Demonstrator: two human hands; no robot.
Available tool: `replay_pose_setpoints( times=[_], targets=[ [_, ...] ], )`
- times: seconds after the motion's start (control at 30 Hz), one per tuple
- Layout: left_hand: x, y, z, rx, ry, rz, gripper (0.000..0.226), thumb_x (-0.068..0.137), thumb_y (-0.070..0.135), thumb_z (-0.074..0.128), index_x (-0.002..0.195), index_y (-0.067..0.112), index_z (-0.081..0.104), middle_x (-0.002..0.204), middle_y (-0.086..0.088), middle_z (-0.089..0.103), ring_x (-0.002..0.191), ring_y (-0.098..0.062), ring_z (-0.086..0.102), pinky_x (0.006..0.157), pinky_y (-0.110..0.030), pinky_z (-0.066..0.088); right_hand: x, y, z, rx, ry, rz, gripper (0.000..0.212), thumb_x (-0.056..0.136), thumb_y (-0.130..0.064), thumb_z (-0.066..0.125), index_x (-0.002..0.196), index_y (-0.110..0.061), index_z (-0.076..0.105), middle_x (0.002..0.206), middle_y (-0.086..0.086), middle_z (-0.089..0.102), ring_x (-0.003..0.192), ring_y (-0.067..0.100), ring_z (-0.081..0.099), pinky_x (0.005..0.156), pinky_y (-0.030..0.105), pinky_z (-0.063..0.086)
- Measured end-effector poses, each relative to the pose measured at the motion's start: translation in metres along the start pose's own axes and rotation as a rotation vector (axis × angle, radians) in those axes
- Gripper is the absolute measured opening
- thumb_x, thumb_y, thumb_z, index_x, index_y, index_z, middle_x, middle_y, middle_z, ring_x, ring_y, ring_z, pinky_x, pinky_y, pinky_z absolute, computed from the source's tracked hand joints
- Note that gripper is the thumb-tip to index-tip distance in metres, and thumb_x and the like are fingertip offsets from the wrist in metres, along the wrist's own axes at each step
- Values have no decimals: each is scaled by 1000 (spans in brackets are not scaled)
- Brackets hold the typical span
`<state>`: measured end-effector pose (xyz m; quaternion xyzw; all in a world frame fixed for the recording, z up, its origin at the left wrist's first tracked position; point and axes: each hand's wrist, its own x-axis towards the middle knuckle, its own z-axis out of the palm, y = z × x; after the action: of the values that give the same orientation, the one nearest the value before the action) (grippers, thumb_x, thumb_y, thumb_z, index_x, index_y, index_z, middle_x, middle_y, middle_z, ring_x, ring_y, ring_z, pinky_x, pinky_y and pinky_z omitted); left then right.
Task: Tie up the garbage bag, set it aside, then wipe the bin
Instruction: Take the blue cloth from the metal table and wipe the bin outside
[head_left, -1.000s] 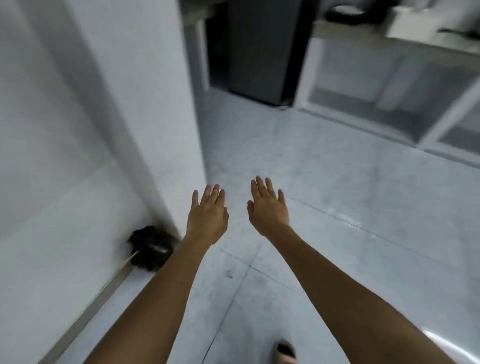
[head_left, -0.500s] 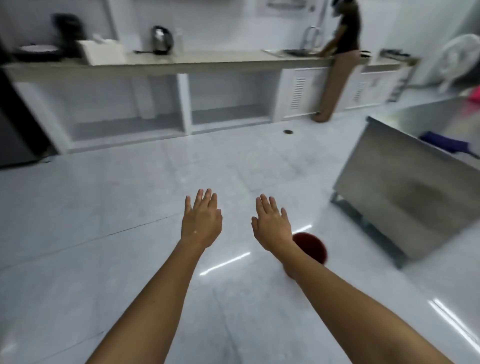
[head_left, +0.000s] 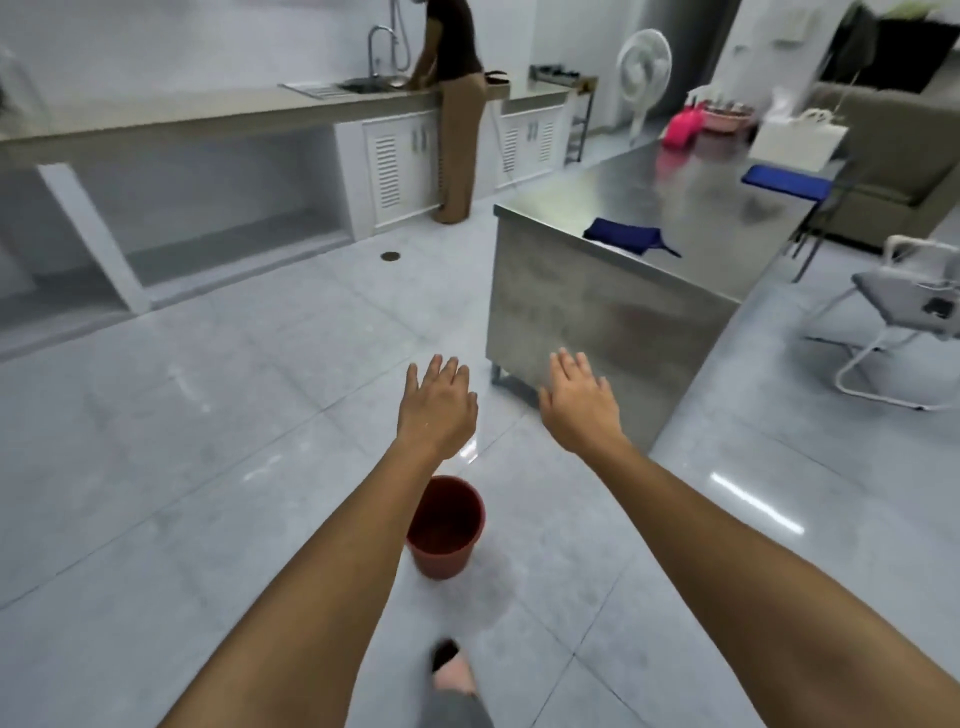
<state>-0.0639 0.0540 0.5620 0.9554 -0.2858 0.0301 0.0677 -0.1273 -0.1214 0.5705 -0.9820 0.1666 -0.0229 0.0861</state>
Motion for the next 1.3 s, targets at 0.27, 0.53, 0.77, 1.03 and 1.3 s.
replay_pose_setpoints(
  times=[0.27, 0.53, 0.77, 1.03, 1.3],
  targets=[
    [226, 50, 12, -33, -30, 51, 49, 100, 31, 23, 142, 8, 33, 153, -7, 30, 144, -26, 18, 115, -49, 10, 174, 97, -43, -33, 11, 70, 58, 102, -31, 29, 154, -11, 16, 164, 2, 12, 151, 22, 7, 117, 47, 20],
    [392, 109, 15, -71, -60, 154, 49, 99, 32, 28, 141, 8, 35, 150, -6, 36, 142, -25, 22, 115, -48, 14, 322, 193, -64, 17, 15, 162, 57, 102, -33, 31, 154, -10, 18, 163, 3, 15, 150, 20, 10, 116, 47, 25],
    [540, 138, 74, -139, -80, 79, 44, 99, 29, 31, 136, 9, 41, 145, -6, 43, 138, -24, 31, 114, -47, 18, 473, 292, -34, 17, -46, 150, 56, 102, -33, 30, 153, -10, 22, 162, 4, 19, 150, 22, 13, 115, 45, 26],
    [729, 196, 143, -235, -103, -96, 36, 98, 27, 36, 126, 9, 49, 130, -7, 53, 123, -24, 43, 106, -40, 29, 663, 394, -5, 25, -88, 15, 44, 99, -26, 38, 139, -9, 44, 143, 7, 48, 132, 26, 42, 107, 41, 35],
    [826, 223, 184, -334, -164, -344, 56, 94, 42, 45, 140, 13, 34, 138, -12, 46, 123, -31, 44, 97, -42, 40, 774, 436, 13, 129, -405, -192, 53, 81, -50, 63, 125, -23, 54, 116, 0, 57, 99, 19, 56, 73, 28, 44]
  ],
)
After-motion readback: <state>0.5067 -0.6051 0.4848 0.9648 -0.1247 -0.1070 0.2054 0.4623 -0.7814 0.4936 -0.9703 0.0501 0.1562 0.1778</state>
